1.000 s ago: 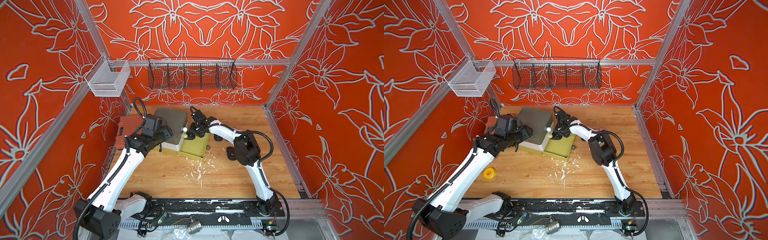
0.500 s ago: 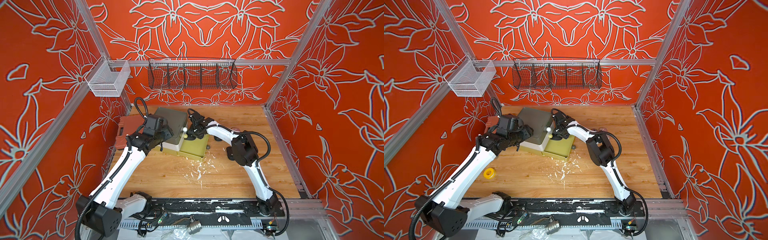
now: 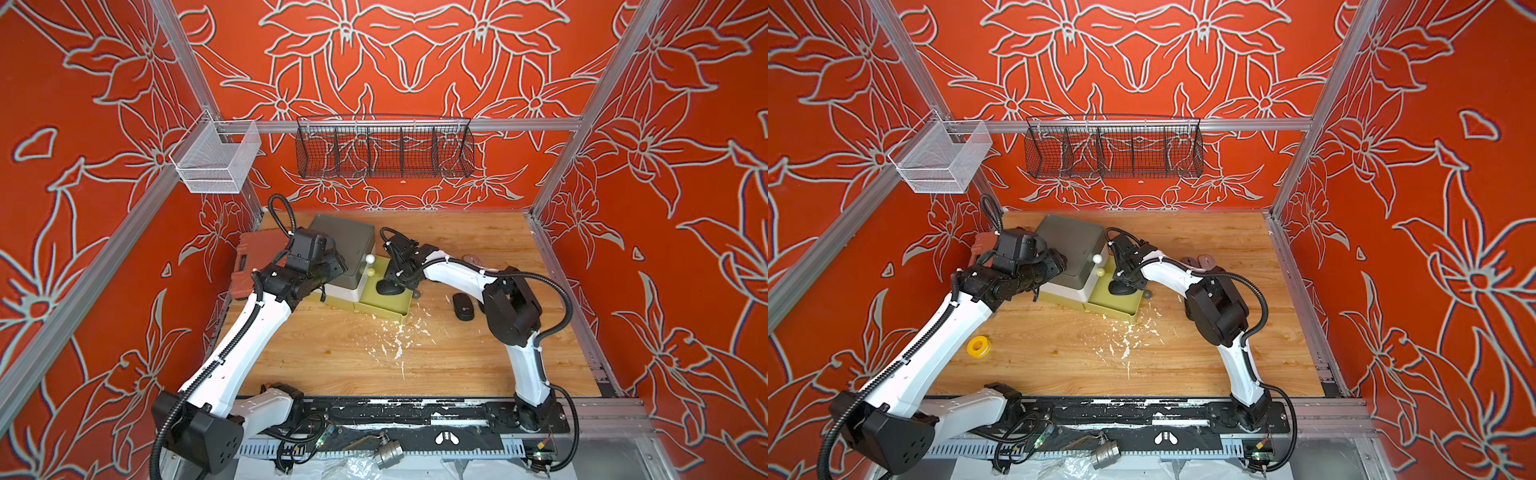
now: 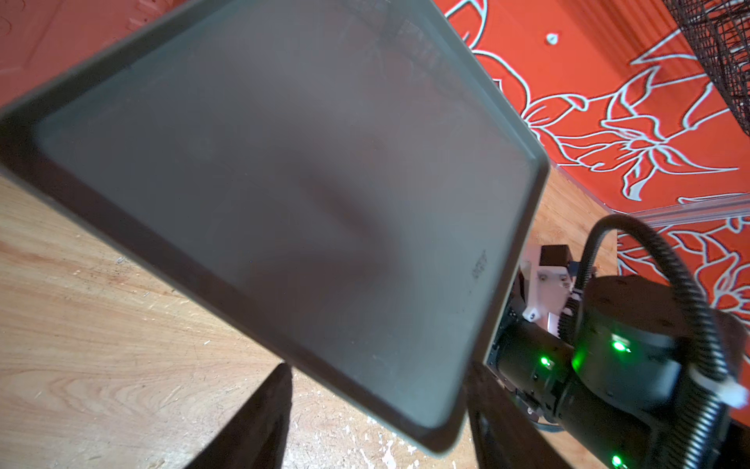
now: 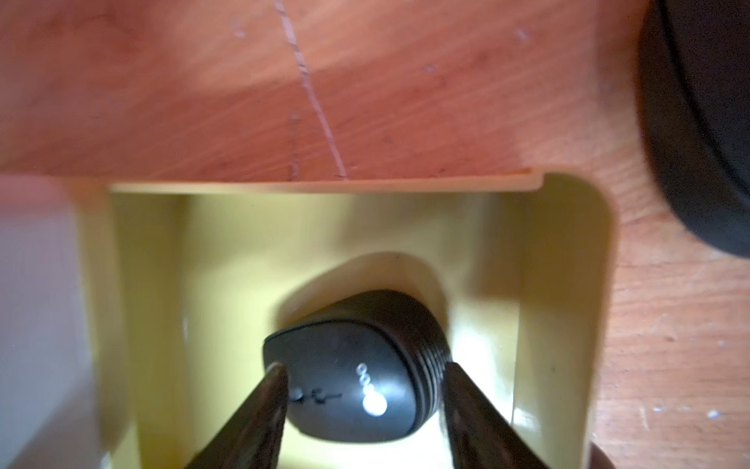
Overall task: Take the mice out of the drawer
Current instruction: Pick up the mouse from the drawer.
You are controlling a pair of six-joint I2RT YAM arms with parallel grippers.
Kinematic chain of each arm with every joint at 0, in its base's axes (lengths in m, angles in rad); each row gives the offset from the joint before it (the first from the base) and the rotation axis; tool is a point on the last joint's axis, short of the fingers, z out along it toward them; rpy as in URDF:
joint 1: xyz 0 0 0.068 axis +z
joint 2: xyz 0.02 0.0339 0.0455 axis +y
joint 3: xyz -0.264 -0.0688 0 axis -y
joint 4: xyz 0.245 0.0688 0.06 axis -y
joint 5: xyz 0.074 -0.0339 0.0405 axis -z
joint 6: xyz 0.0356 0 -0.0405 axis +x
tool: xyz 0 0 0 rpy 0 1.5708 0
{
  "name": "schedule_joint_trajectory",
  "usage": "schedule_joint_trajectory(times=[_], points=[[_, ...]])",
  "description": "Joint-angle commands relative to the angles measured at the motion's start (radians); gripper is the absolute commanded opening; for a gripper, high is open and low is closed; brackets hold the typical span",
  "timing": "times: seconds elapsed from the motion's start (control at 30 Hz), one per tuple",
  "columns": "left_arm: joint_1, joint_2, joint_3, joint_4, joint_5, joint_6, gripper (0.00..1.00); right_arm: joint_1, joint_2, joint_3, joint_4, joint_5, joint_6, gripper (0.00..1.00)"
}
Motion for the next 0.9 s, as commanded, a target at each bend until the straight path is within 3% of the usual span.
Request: schedule_joint_trajectory(times=[0.0, 0.33, 0.43, 0.53, 0.87], points=[[0.002, -0.017, 0.014, -0.013, -0.001, -0.001, 0.66, -0.002, -0.026, 0.043, -0.051, -0.030, -0.164, 0.68], [0.002, -0.076, 0.003, -0.036, 0.051, 0.021, 0.66, -0.037, -0.034, 0.074, -0.136, -0.311, -0.798, 0.74], [0.002, -0.084, -0.005, -0.031, 0.059, 0.019, 0.66, -0.043, -0.022, 0.082, -0.168, -0.316, -0.961, 0.77], [0.002, -0.085, -0.002, -0.041, 0.051, 0.020, 0.66, -0.054, 0.007, 0.103, -0.199, -0.333, -1.066, 0.81], [0.002, -0.101, 0.003, -0.052, 0.043, 0.021, 0.66, -0.074, 0.084, 0.145, -0.179, -0.404, -1.202, 0.90]])
